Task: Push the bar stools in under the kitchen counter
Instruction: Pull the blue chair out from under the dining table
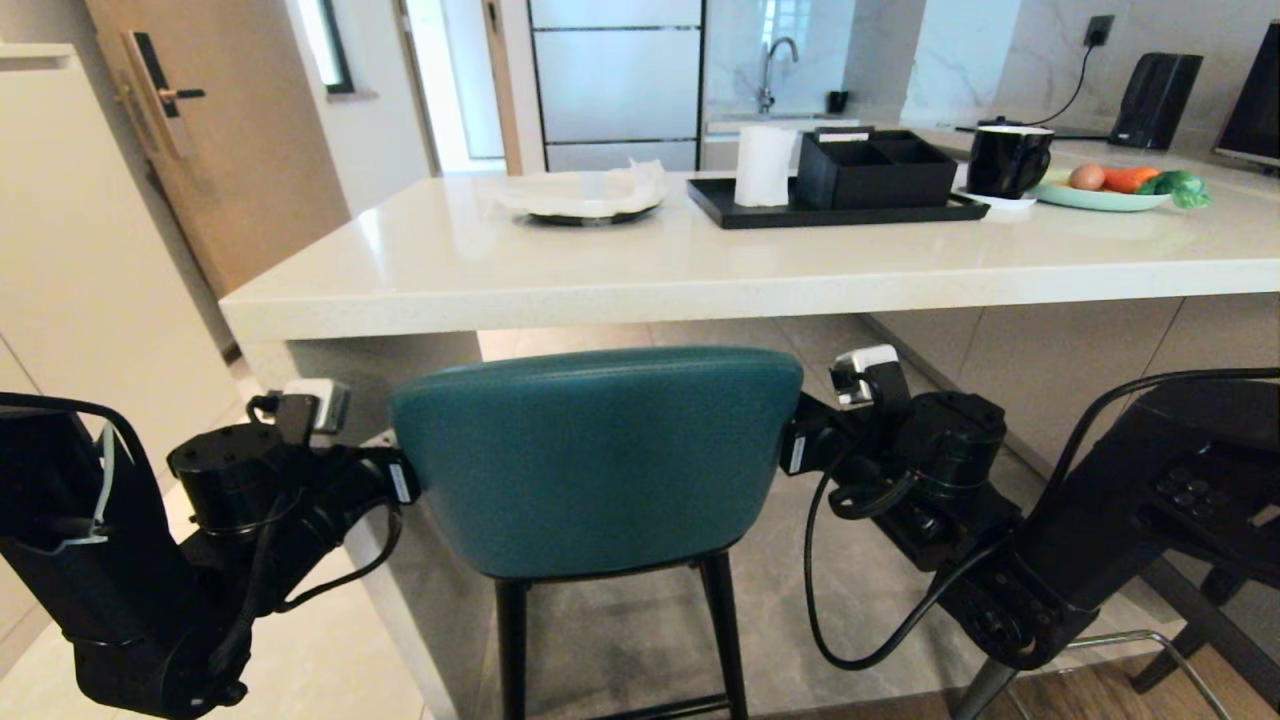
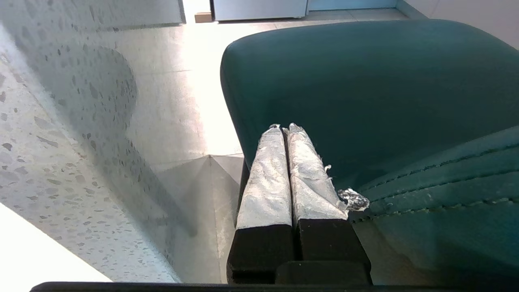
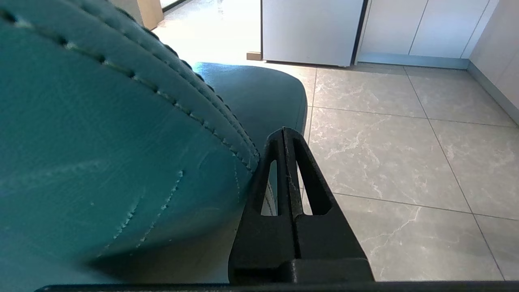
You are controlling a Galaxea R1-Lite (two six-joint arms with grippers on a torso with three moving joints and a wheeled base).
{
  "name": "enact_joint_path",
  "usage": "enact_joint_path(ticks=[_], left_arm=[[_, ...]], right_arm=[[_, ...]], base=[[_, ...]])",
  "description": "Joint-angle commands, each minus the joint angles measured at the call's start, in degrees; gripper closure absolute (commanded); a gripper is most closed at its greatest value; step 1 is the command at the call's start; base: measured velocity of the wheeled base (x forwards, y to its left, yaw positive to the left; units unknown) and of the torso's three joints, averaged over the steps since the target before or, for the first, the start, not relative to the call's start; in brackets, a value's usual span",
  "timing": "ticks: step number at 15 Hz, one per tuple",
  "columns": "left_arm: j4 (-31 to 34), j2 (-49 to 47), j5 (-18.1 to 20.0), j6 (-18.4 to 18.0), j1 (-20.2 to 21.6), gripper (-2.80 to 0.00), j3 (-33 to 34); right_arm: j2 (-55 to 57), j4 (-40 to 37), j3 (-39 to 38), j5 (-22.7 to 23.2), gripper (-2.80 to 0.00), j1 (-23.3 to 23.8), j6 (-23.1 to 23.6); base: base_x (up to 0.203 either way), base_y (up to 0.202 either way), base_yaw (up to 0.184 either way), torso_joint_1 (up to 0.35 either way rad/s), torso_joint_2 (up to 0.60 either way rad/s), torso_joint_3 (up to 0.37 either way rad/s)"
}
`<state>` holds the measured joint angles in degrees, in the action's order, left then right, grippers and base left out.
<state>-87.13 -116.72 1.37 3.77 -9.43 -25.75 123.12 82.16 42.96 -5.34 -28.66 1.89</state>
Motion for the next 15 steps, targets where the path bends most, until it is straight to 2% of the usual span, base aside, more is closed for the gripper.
enact_joint_path(ticks=[1, 4, 15], left_arm=[[-0.5, 0.1, 0.0, 0.0, -0.8, 0.00, 0.1], [-0.5, 0.1, 0.0, 0.0, -0.7, 0.00, 0.0], [-0.5, 1.8, 0.0, 0.0, -1.3, 0.00, 0.2]], right_arm=[[-0.2, 0.4, -0.2, 0.3, 0.00, -0.1, 0.1], [-0.2, 0.4, -0.1, 0.3, 0.00, -0.4, 0.3], [-1.0, 0.4, -0.3, 0.2, 0.00, -0.9, 0.4]], base=[[0.000, 0.000, 0.000, 0.000, 0.00, 0.000], [-0.034, 0.000, 0.002, 0.002, 0.00, -0.001], [-0.193, 0.000, -0.001, 0.001, 0.00, 0.002]])
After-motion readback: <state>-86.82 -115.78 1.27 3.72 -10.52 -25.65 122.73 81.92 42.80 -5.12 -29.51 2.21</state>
